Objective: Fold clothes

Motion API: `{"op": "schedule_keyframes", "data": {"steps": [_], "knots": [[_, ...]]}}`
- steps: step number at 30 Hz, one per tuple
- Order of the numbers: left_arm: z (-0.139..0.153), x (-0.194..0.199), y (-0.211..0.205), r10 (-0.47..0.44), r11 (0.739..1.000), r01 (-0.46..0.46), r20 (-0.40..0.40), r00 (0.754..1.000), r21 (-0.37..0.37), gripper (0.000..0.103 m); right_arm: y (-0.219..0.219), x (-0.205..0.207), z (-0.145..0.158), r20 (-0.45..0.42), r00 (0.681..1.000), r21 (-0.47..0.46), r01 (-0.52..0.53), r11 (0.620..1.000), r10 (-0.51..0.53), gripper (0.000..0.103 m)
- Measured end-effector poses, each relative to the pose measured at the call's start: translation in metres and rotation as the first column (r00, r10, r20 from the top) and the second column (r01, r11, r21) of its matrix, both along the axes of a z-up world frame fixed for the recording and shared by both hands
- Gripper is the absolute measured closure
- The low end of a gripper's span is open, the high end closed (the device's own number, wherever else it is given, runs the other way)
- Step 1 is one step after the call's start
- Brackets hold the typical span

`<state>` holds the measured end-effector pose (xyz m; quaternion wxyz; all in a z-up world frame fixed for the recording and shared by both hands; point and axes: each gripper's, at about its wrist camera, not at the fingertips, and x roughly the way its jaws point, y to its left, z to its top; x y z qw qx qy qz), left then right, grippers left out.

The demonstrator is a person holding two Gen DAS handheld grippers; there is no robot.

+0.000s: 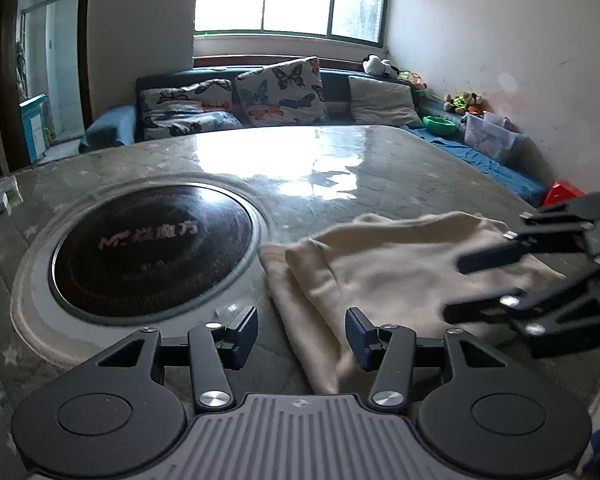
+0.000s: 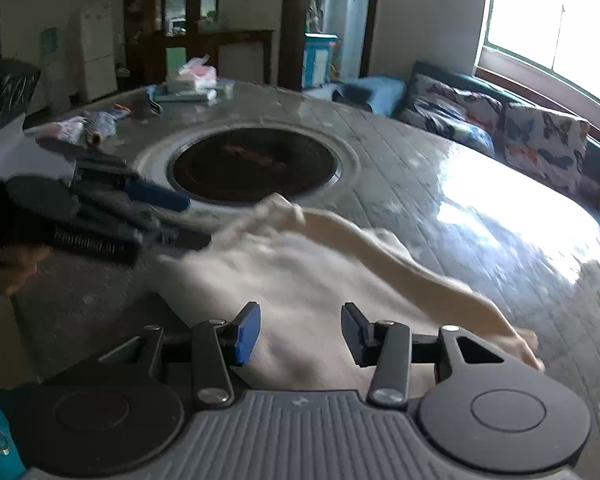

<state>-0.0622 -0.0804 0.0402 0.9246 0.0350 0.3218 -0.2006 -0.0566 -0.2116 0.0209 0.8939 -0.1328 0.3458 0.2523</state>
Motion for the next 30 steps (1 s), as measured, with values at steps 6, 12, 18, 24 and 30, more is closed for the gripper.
{"op": "schedule_keyframes", "data": {"steps": [6,12,18,24,30], "knots": [[-0.012,-0.004,0.001,0.011,0.999,-0.010,-0.022,1.000,0.045,0.051,0.020,0.001,-0.005,-0.001,0.999,-0.016,-0.053,0.998,0.053,0.058],[-0.010,-0.002,0.018,0.055,0.998,-0.054,-0.038,0.998,0.025,0.050,0.041,0.003,-0.010,-0.001,0.994,-0.030,-0.105,0.994,0.105,0.058],[-0.003,0.002,0.032,0.114,0.993,-0.116,-0.049,0.992,-0.026,0.046,0.052,0.008,-0.016,-0.022,0.992,-0.023,-0.121,0.992,0.121,0.059],[0.002,0.013,0.040,0.170,0.980,-0.180,-0.105,0.980,-0.090,0.038,0.057,-0.002,-0.010,-0.005,0.986,-0.041,-0.165,0.985,0.165,0.059],[0.003,0.024,0.042,0.203,0.957,-0.234,-0.180,0.962,-0.173,0.034,0.074,-0.016,-0.006,0.000,0.965,-0.070,-0.261,0.963,0.262,0.059]]}}
